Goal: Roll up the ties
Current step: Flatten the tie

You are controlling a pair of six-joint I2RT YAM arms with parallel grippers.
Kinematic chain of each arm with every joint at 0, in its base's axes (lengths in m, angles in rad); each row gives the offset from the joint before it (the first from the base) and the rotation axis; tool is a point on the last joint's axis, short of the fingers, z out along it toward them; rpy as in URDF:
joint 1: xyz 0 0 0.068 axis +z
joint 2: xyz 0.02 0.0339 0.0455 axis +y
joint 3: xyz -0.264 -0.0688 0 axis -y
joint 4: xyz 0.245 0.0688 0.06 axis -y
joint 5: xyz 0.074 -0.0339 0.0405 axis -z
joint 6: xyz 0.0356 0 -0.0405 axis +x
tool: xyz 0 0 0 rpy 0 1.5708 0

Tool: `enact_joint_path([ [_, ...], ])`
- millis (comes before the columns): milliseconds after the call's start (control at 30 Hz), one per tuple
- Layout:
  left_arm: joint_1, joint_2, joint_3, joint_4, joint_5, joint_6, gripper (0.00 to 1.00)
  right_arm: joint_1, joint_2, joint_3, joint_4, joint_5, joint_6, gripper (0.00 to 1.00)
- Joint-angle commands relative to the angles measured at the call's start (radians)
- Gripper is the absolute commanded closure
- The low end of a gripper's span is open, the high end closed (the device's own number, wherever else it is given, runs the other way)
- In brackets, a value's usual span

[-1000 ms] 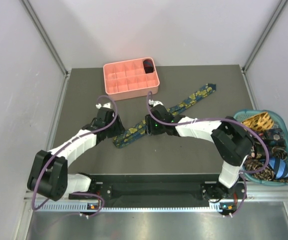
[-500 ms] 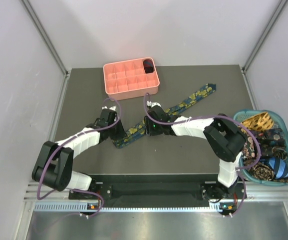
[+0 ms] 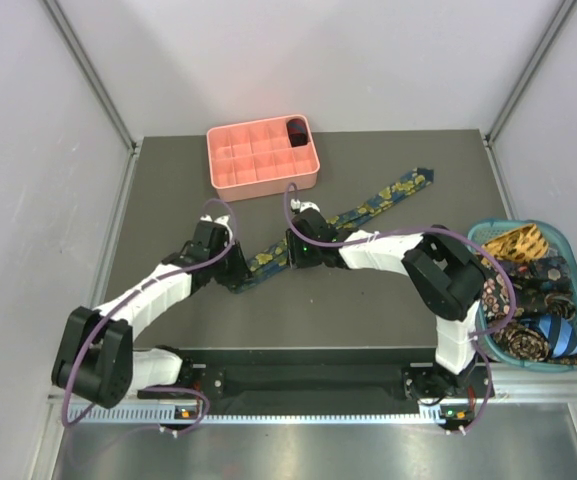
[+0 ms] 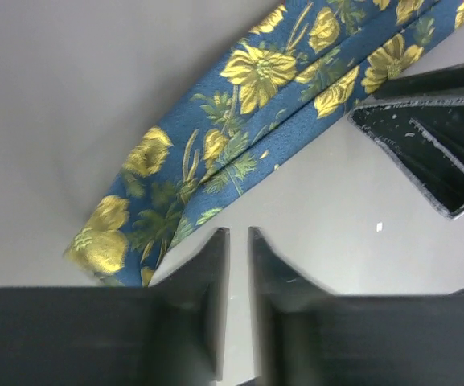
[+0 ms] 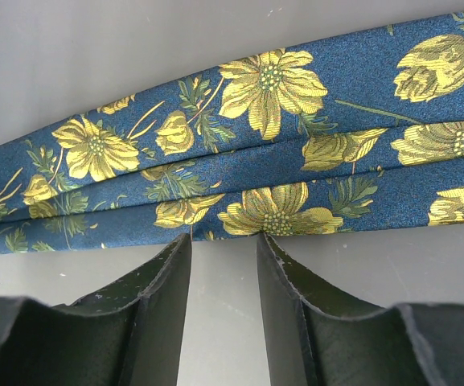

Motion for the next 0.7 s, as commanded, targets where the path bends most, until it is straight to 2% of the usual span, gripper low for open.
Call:
enact_joint_path([
  [0, 0.012, -0.041, 0.06, -0.064, -0.107, 0.021, 0.68, 0.002, -0.002, 0.028, 0.029, 0.008, -0.001, 0.61],
  [67, 0.017, -0.037, 0.107, -0.109, -0.183, 0.02, 0.42, 0.001, -0.008, 0.022, 0.029, 0.005, -0.006, 0.61],
  [133, 0.017, -0.035, 0.135, -0.133, -0.28, 0.0, 0.32, 0.0, -0.02, 0.009, 0.03, 0.002, -0.012, 0.61],
  [200, 0.02, -0.029, 0.134, -0.104, -0.316, 0.004, 0.28, 0.001, -0.034, 0.002, 0.029, 0.0, -0.021, 0.61],
  [433, 0.028, 0.127, 0.215, -0.031, -0.33, 0.046, 0.28, 0.002, -0.053, -0.012, 0.032, -0.008, -0.036, 0.6],
  [667, 0.029, 0.293, 0.265, 0.014, -0.203, 0.064, 0.35, 0.002, -0.066, -0.043, 0.061, -0.017, -0.033, 0.6],
])
